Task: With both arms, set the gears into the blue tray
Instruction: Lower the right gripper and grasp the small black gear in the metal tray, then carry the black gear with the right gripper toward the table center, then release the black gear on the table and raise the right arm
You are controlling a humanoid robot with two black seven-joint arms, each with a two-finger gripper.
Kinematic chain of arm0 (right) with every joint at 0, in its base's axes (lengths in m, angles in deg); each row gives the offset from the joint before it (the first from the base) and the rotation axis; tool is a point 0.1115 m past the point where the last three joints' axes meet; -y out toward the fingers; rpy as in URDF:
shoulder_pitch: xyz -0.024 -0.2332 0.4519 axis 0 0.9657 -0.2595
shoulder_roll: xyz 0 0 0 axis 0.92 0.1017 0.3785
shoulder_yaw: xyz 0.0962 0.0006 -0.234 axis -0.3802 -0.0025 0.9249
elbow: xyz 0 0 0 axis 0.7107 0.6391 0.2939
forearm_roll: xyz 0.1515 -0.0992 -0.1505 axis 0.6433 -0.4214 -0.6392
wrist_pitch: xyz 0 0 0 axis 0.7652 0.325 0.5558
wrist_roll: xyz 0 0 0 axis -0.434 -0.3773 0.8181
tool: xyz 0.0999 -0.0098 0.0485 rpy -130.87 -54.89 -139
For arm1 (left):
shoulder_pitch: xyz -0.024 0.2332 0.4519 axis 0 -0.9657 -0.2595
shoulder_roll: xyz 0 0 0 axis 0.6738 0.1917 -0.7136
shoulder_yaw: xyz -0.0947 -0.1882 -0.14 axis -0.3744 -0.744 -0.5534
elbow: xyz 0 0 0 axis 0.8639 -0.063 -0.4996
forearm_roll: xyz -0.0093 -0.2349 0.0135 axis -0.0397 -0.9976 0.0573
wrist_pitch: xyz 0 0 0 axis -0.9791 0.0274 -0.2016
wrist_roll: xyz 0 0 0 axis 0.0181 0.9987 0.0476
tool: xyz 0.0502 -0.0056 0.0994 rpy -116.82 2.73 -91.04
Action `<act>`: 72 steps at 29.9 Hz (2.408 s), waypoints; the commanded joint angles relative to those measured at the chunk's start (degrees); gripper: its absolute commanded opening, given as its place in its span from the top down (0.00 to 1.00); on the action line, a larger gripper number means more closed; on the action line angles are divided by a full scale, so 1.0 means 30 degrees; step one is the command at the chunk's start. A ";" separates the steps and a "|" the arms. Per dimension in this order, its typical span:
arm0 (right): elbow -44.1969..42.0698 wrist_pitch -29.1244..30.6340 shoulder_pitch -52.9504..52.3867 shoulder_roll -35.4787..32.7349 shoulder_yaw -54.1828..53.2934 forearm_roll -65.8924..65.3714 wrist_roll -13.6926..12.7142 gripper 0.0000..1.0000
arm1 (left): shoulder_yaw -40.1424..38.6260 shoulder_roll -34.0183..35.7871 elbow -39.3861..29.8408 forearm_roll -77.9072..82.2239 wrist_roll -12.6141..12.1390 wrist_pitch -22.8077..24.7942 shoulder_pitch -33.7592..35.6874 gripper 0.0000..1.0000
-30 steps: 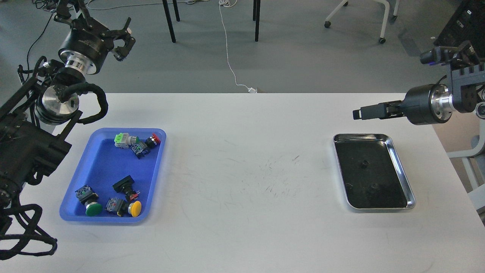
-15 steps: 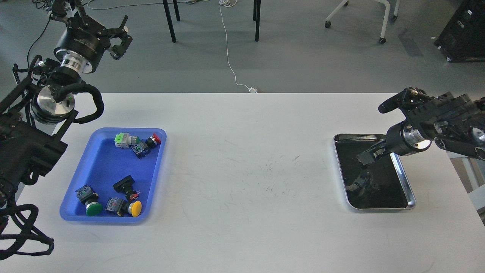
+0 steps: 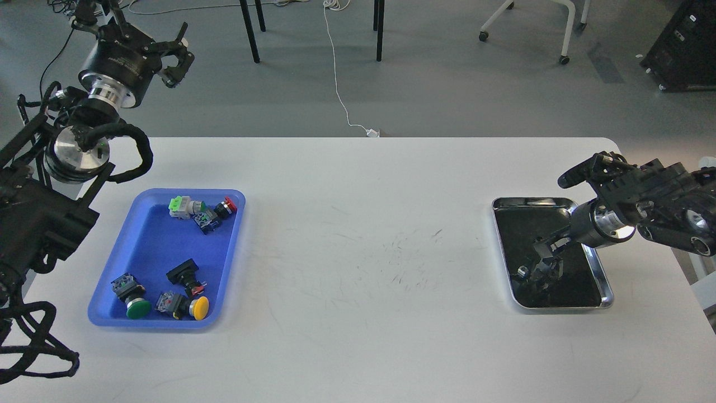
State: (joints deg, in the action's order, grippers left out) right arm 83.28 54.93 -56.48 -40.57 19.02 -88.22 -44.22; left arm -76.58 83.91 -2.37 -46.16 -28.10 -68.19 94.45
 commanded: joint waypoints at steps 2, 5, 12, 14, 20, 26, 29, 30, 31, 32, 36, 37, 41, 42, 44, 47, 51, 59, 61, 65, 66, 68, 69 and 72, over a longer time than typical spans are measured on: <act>-0.0390 -0.0103 0.0033 0.0203 0.0002 0.0025 -0.0120 0.43 | 0.0000 0.0029 -0.0001 0.0001 0.0000 -0.0011 0.0012 0.02; -0.0507 -0.0220 0.0179 0.0350 0.0002 0.0025 -0.0150 0.46 | 0.0000 0.0058 -0.0001 0.0001 0.0000 -0.0012 0.0012 0.02; -0.0976 -0.0659 0.0853 0.0614 -0.0144 0.0084 -0.0150 0.46 | 0.0088 0.0409 -0.0001 0.0001 0.0000 0.0018 0.0012 0.02; -0.0976 -0.0659 0.0970 0.0614 -0.0320 0.0084 -0.0150 0.46 | 0.0117 0.0439 -0.0001 0.0001 0.0000 0.0018 0.0012 0.02; -0.0947 -0.0630 0.0970 0.0643 -0.0321 0.0055 -0.0150 0.71 | 0.0117 0.0439 0.0028 0.0001 0.0000 -0.0011 0.0012 0.02; -0.0947 -0.0630 0.0912 0.0614 -0.0321 0.0025 -0.0062 0.89 | 0.0058 0.0526 0.0028 0.0001 0.0000 -0.0011 0.0012 0.02; -0.0743 -0.0718 0.0678 0.0585 -0.0582 0.0113 0.0026 0.90 | 0.0088 0.0790 0.0028 0.0001 0.0000 -0.0011 0.0012 0.02; -0.0655 -0.0776 0.0590 0.0585 -0.0932 0.0113 0.0026 0.90 | 0.0088 0.0819 0.0028 0.0001 -0.0029 0.0018 0.0012 0.02; -0.0567 -0.0777 0.0445 0.0556 -0.1371 0.0113 0.0026 0.90 | 0.0088 0.0849 0.0028 0.0001 -0.0030 0.0018 0.0012 0.02; -0.0537 -0.0777 0.0269 0.0555 -0.1694 0.0113 -0.0032 0.90 | 0.0088 0.0849 0.0028 0.0001 -0.0030 0.0018 0.0012 0.02; 0.0630 -0.0777 -0.1514 0.0788 -0.2399 0.0288 -0.0091 0.90 | 0.0059 0.0878 0.0028 0.0001 -0.0001 0.0018 0.0012 0.02; 0.1128 -0.0806 -0.1984 0.0935 -0.2546 0.0318 -0.0091 0.90 | 0.0058 0.0878 -0.0001 0.0001 0.0000 0.0018 0.0012 0.02; 0.2070 -0.0952 -0.2896 0.2075 -0.3219 0.1018 0.0054 0.90 | 0.0058 0.0878 0.0028 0.0001 0.0000 -0.0011 0.0012 0.02; 0.2071 -0.1184 -0.2897 0.2514 -0.3424 0.1311 0.0084 0.90 | 0.0058 0.0878 -0.0001 0.0001 0.0000 -0.0040 0.0012 0.02; 0.2129 -0.2323 -0.2868 0.3655 -0.3514 0.1519 0.0201 0.90 | 0.0058 0.0878 0.0028 0.0001 0.0000 -0.0070 0.0012 0.02; 0.2100 -0.3412 -0.2575 0.5384 -0.3398 0.1607 0.0844 0.90 | 0.0058 0.0994 0.0028 0.0001 0.0000 -0.0099 0.0012 0.02; 0.1954 -0.3618 -0.1669 0.7289 -0.3368 0.1841 0.0934 0.90 | 0.0088 0.1551 -0.0001 0.0001 0.0000 -0.0070 0.0012 0.02; 0.1398 -0.3618 -0.0203 0.8846 -0.2725 0.2515 0.0934 0.89 | 0.0029 0.2401 -0.0001 0.0001 -0.0030 0.0018 -0.0047 0.02; 0.1367 -0.3677 0.0003 0.8846 -0.2635 0.2516 0.0934 0.89 | 0.0029 0.2431 -0.0001 0.0001 -0.0001 0.0018 -0.0076 0.02; 0.1280 -0.3794 0.0325 0.8846 -0.2606 0.2516 0.0934 0.86 | 0.0029 0.2431 -0.0030 0.0001 0.0000 -0.0040 -0.0076 0.02; 0.1193 -0.3794 0.0355 0.8846 -0.2606 0.2516 0.0934 0.85 | 0.0029 0.2431 -0.0002 0.0001 0.0000 -0.0041 -0.0076 0.02; 0.1075 -0.3882 0.0385 0.8846 -0.2606 0.2516 0.0934 0.79 | 0.0029 0.2431 -0.0030 0.0001 0.0000 -0.0041 -0.0076 0.02; 0.1045 -0.3911 0.0385 0.8846 -0.2606 0.2516 0.0934 0.72 | 0.0029 0.2460 -0.0002 0.0001 -0.0029 -0.0041 -0.0076 0.02; 0.1045 -0.4028 0.0385 0.8846 -0.2723 0.2545 0.0963 0.51 | 0.0087 0.2577 -0.0031 0.0001 -0.0059 -0.0070 -0.0076 0.02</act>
State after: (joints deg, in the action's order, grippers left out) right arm 86.47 43.18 -55.34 -14.03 11.20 -80.63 -41.41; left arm -76.50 91.34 -2.44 -46.16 -28.15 -68.30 94.22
